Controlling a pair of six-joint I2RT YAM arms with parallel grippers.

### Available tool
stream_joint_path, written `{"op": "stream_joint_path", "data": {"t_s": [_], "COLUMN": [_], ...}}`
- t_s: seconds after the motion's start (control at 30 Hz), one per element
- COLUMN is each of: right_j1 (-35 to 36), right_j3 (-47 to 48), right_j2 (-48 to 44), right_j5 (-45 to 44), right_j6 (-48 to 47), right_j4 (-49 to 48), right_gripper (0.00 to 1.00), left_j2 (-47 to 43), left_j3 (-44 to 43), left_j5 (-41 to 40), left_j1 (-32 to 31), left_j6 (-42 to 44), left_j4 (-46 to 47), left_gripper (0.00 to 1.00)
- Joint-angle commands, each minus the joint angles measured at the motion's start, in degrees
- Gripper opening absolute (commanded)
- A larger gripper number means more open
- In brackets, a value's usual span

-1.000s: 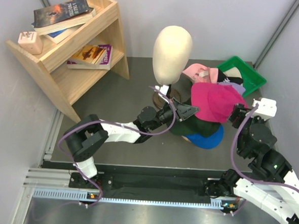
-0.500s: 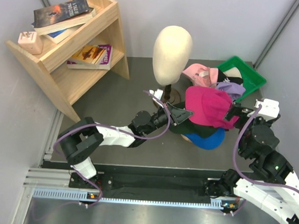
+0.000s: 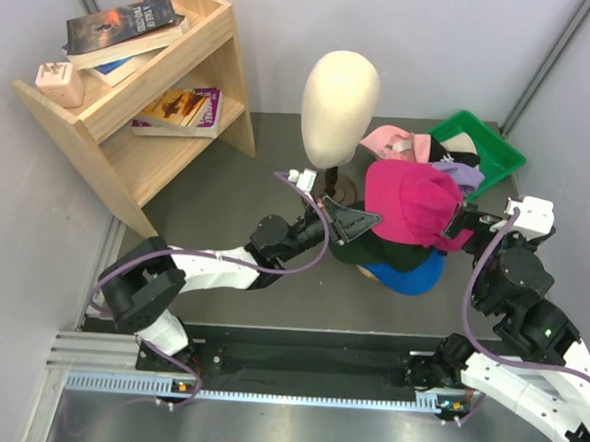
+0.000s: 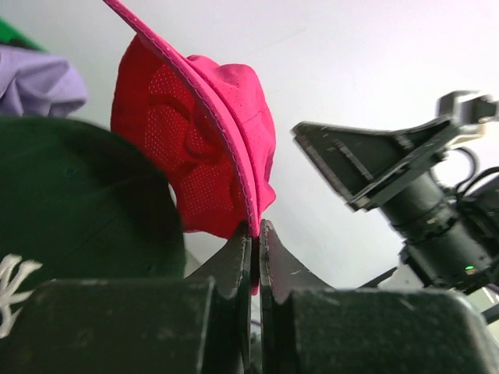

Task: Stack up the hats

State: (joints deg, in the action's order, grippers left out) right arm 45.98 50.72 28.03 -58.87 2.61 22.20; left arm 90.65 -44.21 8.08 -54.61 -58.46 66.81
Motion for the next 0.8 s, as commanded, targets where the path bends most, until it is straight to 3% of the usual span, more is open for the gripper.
{"op": "stream_joint_path", "data": {"t_s": [0.0,0.27,0.5,0.77], "right_j1": [0.34,0.34,0.34,0.25], "right_j3": [0.35,0.26,-0.18,-0.27], "right_j2": [-0.52,-1.40,-2.02,-1.84], "right_j5": [-0.10,-0.10,-0.02,0.07], "right_j6": [0.02,-0.06,-0.06,0.11], "right_j4": [-2.07,-1.81,-2.24,-2.33], "right_gripper": [1.00,1.00,0.99,1.00], "left_j2": [-3.03,-3.64,-8.65,-11.02], "left_j3": [1.84,6.23,10.98,16.25], "left_j5": [-1.31,-2.36,-6.75,-12.73], "left_j1": [0.47,1.52,2.23,3.11], "left_j6": [0.10,-1.67,1.24,-1.04], "left_j4": [7.18,9.57,5.53,5.27], "left_gripper": [0.00,0.00,0.00,0.00]}}
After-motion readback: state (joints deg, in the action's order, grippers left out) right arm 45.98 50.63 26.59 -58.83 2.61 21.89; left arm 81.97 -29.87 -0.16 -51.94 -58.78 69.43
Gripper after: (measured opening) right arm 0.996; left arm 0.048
